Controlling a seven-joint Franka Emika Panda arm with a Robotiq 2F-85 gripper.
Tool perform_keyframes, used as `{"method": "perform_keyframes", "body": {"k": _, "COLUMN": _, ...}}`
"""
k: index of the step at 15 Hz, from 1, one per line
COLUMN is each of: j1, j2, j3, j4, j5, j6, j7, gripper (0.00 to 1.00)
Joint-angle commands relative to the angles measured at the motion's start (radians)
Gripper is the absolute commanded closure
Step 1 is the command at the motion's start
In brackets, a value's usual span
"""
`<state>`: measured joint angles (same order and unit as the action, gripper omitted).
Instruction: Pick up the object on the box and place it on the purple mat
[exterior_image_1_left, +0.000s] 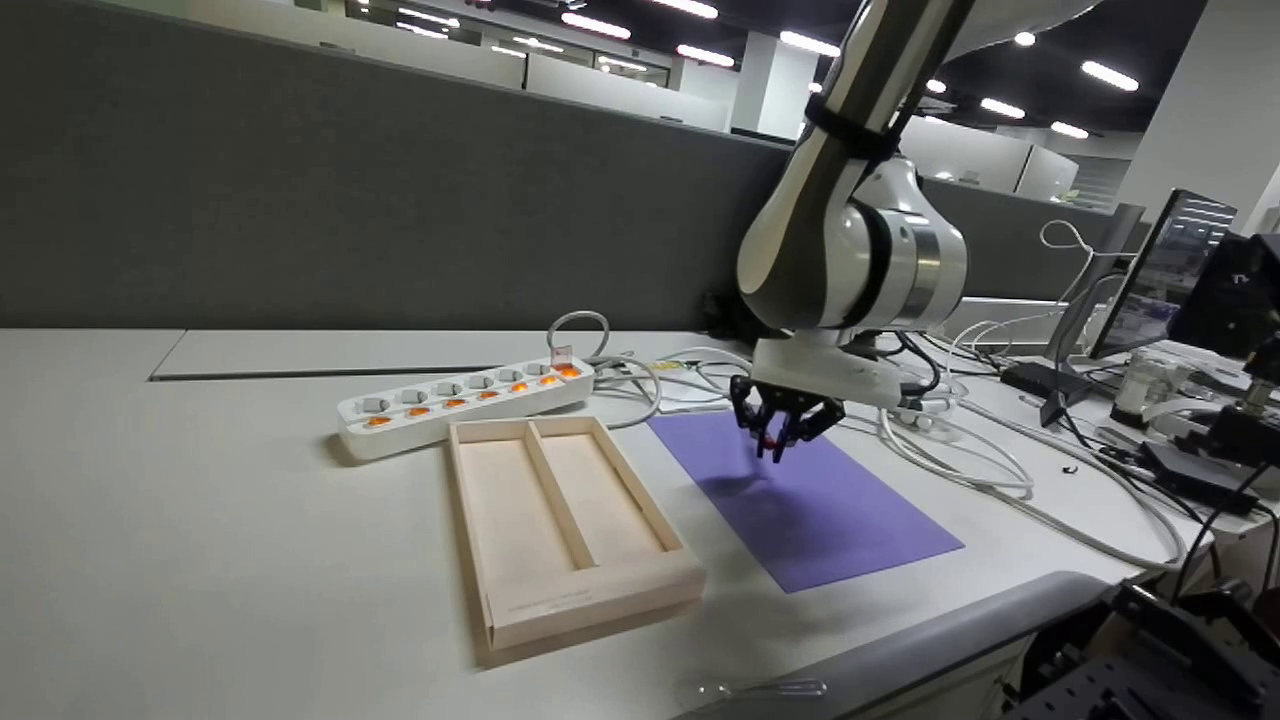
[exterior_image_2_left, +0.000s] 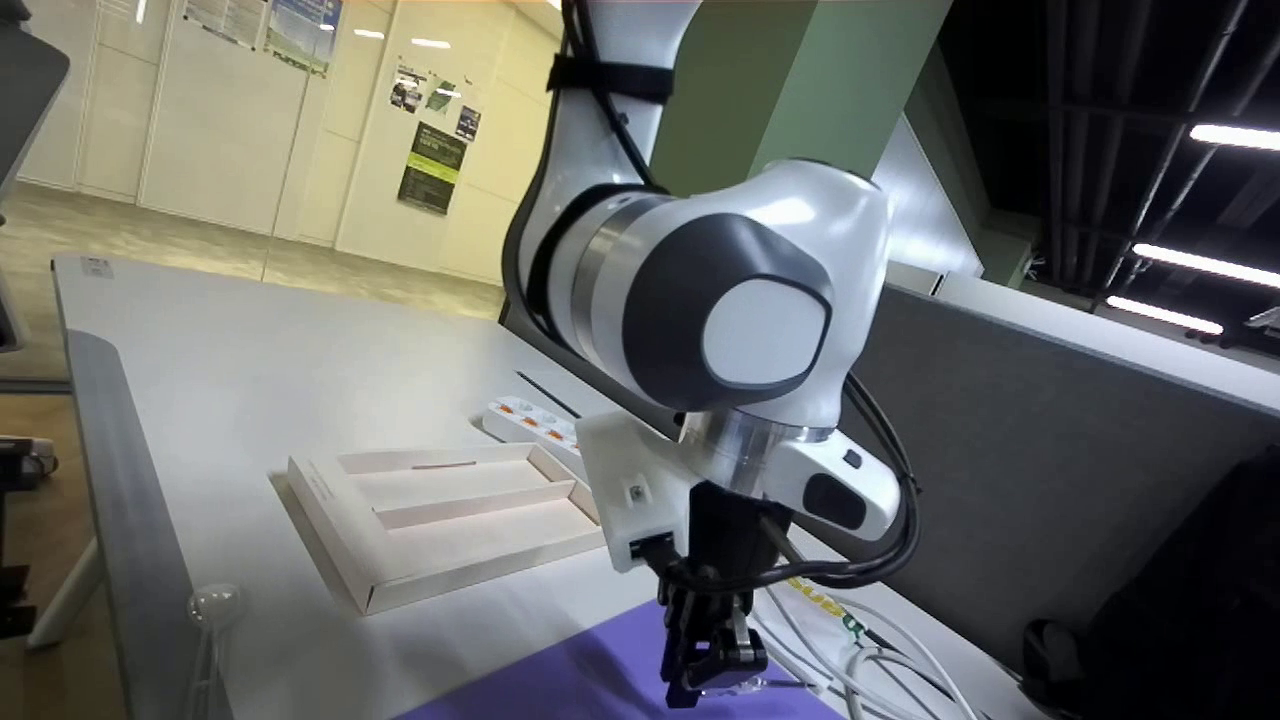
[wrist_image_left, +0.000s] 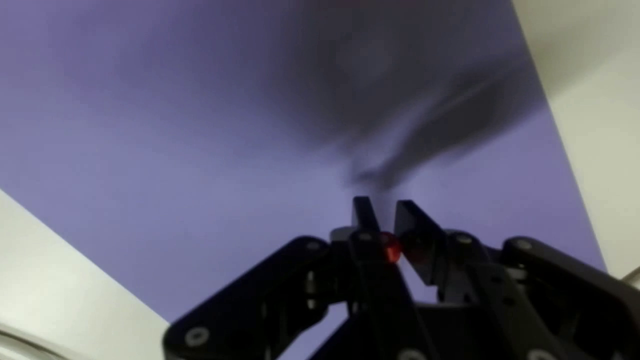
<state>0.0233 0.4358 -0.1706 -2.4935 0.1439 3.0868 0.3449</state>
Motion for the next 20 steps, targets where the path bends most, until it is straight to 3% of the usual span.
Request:
{"method": "perform_keyframes", "body": {"k": 1, "j1": 0.008, "j2": 0.056, "j3": 0.004, "j4": 0.043, "j5": 0.035, "j6": 0.013, "j7": -0.001, "gripper": 0.95}}
{"method": "perform_keyframes", "body": {"k": 9, "j1": 0.018, "j2": 0.099, "j3": 0.008, "j4": 0.073, "j5": 0.057, "j6": -0.001, "j7": -0.002, "gripper": 0.95}}
{"method": "perform_keyframes", "body": {"k": 11, "j1": 0.021, "j2": 0.094, "j3": 0.006, "j4": 0.072, "j5": 0.057, "j6": -0.010, "j7": -0.001, "gripper": 0.56}}
{"method": "perform_keyframes", "body": {"k": 19, "j1": 0.098, "j2": 0.009, "j3": -0.042, "j4": 0.042, "j5": 0.049, "j6": -0.041, "j7": 0.020, "gripper": 0.03}}
{"method": "perform_keyframes", "body": {"k": 20, "j1": 0.112, "j2": -0.011, "j3": -0.050, "j4": 0.035, "j5": 0.044, "j6": -0.039, "j7": 0.018, "gripper": 0.00}}
